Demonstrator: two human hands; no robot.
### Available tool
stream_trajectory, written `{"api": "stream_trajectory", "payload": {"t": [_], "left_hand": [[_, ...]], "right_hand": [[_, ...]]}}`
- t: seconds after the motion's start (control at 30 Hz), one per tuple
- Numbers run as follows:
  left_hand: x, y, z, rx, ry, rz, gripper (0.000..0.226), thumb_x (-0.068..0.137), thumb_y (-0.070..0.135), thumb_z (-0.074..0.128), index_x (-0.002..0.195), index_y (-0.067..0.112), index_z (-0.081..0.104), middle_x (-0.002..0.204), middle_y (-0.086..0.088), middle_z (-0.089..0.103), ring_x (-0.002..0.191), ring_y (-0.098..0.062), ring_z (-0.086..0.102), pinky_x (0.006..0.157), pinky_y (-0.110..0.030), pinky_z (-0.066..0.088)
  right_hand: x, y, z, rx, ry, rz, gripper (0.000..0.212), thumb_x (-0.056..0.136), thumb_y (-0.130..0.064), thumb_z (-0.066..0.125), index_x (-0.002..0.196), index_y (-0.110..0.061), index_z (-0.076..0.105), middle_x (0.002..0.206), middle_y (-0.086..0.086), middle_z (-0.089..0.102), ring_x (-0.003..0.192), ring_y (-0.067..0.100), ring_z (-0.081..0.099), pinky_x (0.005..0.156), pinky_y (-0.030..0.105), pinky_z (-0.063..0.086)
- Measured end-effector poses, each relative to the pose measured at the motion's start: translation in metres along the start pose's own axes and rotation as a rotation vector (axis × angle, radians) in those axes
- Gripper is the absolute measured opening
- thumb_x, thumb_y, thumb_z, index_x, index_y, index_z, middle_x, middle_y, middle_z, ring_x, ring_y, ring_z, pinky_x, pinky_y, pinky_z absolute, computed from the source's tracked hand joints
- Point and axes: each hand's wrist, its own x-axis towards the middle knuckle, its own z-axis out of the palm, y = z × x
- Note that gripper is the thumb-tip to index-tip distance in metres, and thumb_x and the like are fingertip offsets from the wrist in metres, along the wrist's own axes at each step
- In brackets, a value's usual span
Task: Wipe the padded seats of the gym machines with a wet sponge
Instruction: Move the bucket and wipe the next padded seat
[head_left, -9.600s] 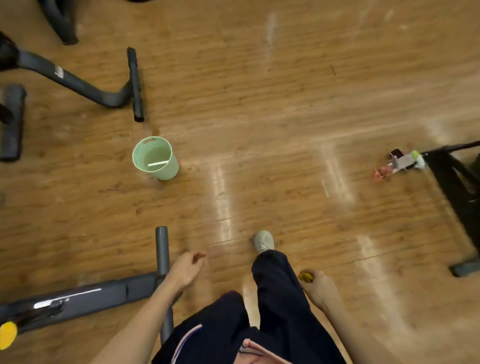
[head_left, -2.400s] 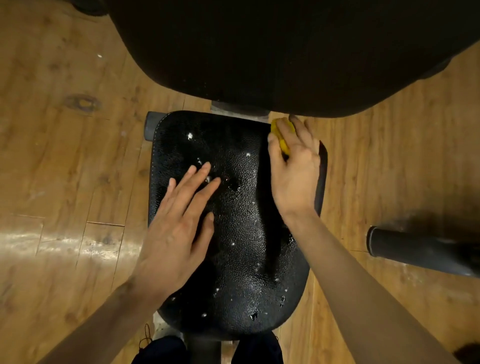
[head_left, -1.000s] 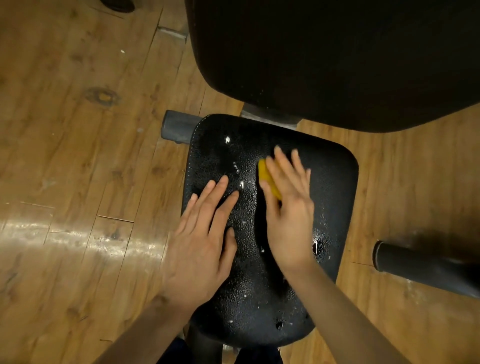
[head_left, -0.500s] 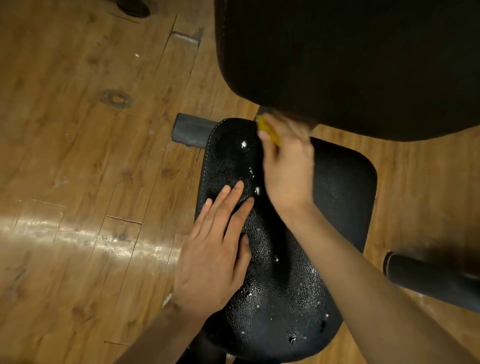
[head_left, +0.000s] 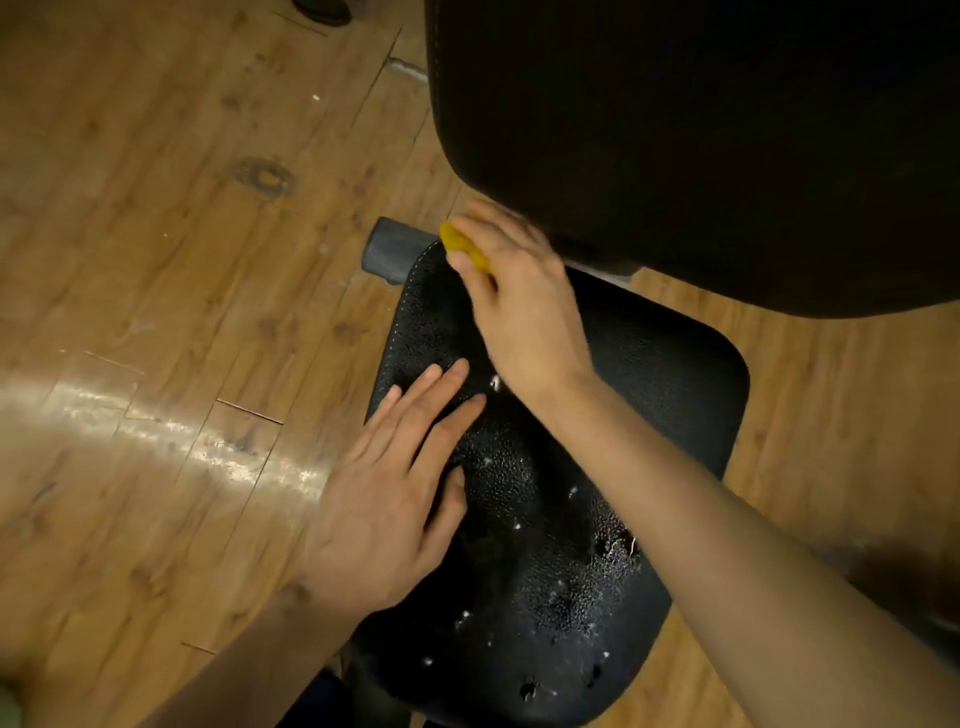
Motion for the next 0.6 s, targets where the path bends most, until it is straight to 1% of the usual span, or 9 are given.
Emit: {"api": "stream_trajectory", "payload": {"t": [0.03,0.07,0.17,0.23,0.3,0.4,0.47,0.53,0.6], "left_hand": [[0.000,0.000,0.000,0.005,0.005,-0.004,0.052,0.095,0.023,0.043,0.146,0.011,0.043,0.160,-0.003,0.027,0.151,-0.017,0.017,0.124,-0.032,0.008],[-0.001,0.000,0.000,0.004,0.010,-0.007,0.051,0.095,0.023,0.043,0.145,0.011,0.043,0.160,-0.003,0.027,0.151,-0.017,0.017,0.124,-0.032,0.009],[-0.001,0.001,0.001,-0.024,0.029,-0.009,0.051,0.096,0.025,0.042,0.145,0.012,0.044,0.160,-0.003,0.028,0.150,-0.017,0.019,0.124,-0.034,0.012],[0.000,-0.001,0.003,-0.024,0.052,0.000,0.051,0.096,0.025,0.042,0.145,0.012,0.045,0.160,-0.002,0.028,0.150,-0.017,0.020,0.123,-0.034,0.014],[-0.001,-0.002,0.004,-0.022,0.050,0.002,0.051,0.095,0.024,0.042,0.145,0.013,0.044,0.160,-0.002,0.027,0.150,-0.017,0.019,0.123,-0.035,0.014],[-0.002,-0.003,0.004,-0.023,0.046,0.009,0.052,0.095,0.023,0.042,0.146,0.013,0.043,0.159,-0.002,0.029,0.150,-0.017,0.018,0.124,-0.035,0.012],[-0.002,-0.003,0.003,-0.008,0.042,0.015,0.052,0.095,0.022,0.043,0.146,0.012,0.042,0.160,-0.003,0.027,0.151,-0.017,0.016,0.124,-0.034,0.011],[-0.003,-0.002,0.002,-0.017,0.043,0.017,0.051,0.097,0.021,0.045,0.147,0.011,0.041,0.161,-0.004,0.025,0.151,-0.017,0.014,0.124,-0.035,0.010],[-0.010,0.001,-0.001,-0.050,0.056,-0.009,0.053,0.098,0.020,0.046,0.149,0.009,0.037,0.162,-0.004,0.022,0.152,-0.017,0.012,0.124,-0.035,0.009]], "right_hand": [[-0.008,0.010,-0.010,0.002,-0.044,0.004,0.037,0.100,-0.022,0.050,0.135,-0.014,0.054,0.142,0.001,0.052,0.133,0.016,0.044,0.115,0.017,0.022],[-0.020,0.024,-0.023,-0.007,-0.056,0.034,0.038,0.101,-0.024,0.049,0.138,-0.016,0.052,0.144,-0.001,0.050,0.135,0.013,0.041,0.116,0.015,0.021],[-0.058,0.056,-0.059,-0.041,0.061,0.201,0.038,0.100,-0.025,0.050,0.137,-0.016,0.054,0.140,-0.002,0.052,0.134,0.012,0.042,0.116,0.030,0.029],[-0.049,0.049,-0.050,-0.059,0.113,0.279,0.037,0.099,-0.024,0.051,0.134,-0.014,0.056,0.136,0.001,0.057,0.131,0.015,0.046,0.113,0.018,0.025],[-0.019,0.021,-0.022,-0.048,0.069,0.207,0.035,0.099,-0.022,0.051,0.132,-0.013,0.058,0.133,0.003,0.059,0.125,0.016,0.050,0.106,0.014,0.024],[0.015,-0.016,0.012,0.019,-0.015,-0.021,0.033,0.098,-0.018,0.053,0.128,-0.009,0.060,0.136,0.007,0.058,0.129,0.018,0.049,0.112,0.029,0.033],[0.012,-0.009,0.009,0.021,-0.064,-0.060,0.034,0.098,-0.019,0.053,0.131,-0.011,0.059,0.140,0.004,0.054,0.132,0.016,0.045,0.115,0.030,0.030],[-0.004,0.015,-0.007,0.017,-0.027,0.032,0.036,0.099,-0.022,0.052,0.134,-0.014,0.057,0.140,0.000,0.054,0.132,0.012,0.045,0.116,0.030,0.030],[-0.013,0.025,-0.016,0.043,0.106,0.193,0.035,0.099,-0.024,0.053,0.133,-0.015,0.058,0.137,-0.002,0.057,0.131,0.011,0.047,0.115,0.031,0.031]]}}
